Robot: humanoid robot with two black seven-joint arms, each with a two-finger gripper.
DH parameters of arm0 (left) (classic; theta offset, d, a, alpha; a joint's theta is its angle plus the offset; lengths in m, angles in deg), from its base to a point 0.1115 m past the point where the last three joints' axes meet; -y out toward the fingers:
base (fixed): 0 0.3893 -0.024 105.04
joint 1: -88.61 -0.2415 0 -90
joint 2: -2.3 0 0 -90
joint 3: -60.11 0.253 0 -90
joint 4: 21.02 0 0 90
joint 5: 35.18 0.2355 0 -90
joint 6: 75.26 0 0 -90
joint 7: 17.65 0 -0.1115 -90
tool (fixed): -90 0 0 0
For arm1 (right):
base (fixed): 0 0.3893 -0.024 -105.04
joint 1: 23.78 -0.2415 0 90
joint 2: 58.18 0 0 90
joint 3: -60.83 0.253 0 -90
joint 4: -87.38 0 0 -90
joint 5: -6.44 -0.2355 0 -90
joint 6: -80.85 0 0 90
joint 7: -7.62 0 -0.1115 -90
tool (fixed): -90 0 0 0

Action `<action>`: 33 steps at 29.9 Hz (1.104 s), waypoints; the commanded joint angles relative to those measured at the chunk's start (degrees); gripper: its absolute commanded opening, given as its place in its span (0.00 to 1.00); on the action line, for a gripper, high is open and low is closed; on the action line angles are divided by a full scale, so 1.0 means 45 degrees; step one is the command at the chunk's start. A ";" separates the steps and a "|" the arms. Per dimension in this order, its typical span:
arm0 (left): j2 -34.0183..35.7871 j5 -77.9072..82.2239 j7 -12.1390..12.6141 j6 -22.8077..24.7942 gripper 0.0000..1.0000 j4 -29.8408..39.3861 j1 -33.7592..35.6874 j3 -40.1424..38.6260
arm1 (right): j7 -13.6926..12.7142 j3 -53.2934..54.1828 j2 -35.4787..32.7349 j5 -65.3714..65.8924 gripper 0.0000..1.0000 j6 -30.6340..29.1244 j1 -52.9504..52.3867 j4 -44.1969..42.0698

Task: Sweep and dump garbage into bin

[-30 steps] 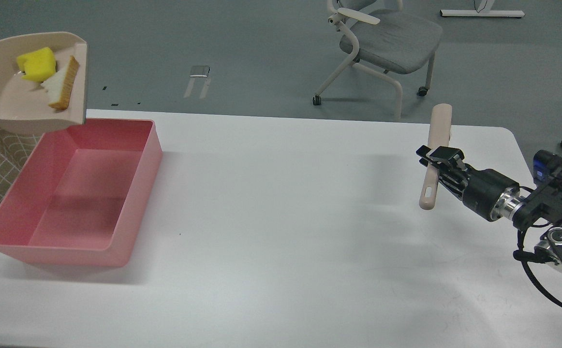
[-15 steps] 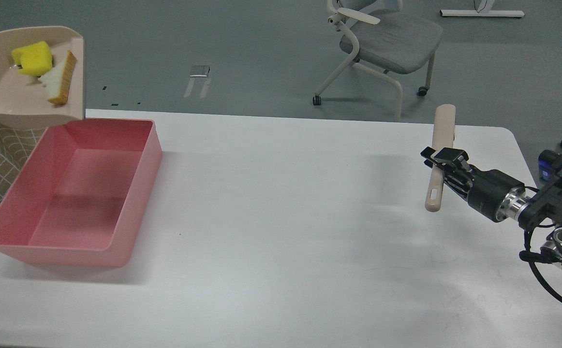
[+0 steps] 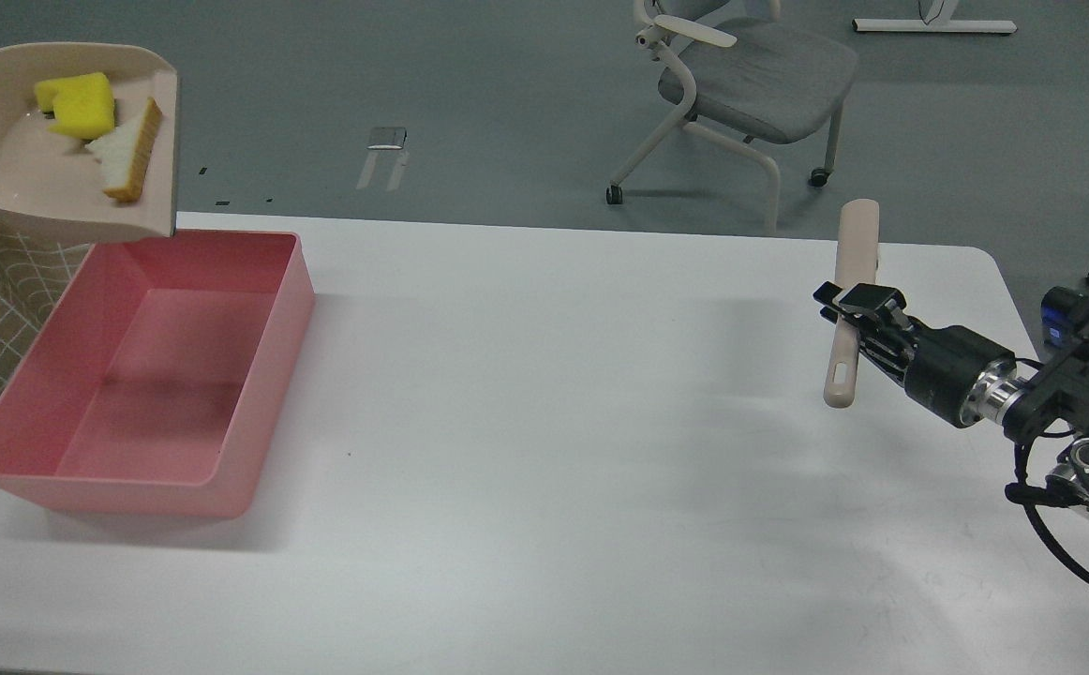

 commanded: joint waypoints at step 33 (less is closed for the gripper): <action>-0.0057 0.0429 0.0001 -0.1375 0.00 0.0019 0.0629 -0.0451 | -0.0019 -0.0097 -0.0448 -0.0019 0.28 0.0000 -0.0256 -0.0253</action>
